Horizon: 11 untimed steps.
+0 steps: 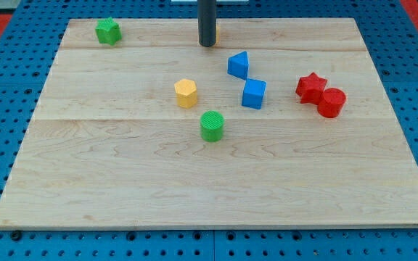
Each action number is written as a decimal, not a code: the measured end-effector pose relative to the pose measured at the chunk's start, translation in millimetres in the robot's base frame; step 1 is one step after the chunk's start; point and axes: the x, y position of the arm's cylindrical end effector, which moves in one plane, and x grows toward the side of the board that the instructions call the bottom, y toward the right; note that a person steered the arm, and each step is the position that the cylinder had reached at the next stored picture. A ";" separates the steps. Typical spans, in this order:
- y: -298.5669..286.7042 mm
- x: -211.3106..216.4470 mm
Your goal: Slide the green circle vertically below the green star
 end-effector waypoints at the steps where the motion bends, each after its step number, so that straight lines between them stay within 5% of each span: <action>1: -4.2 8.3; 4: -24.4 8.3; 9: 31.2 218.2; 10: -3.1 226.0; 11: -99.3 226.0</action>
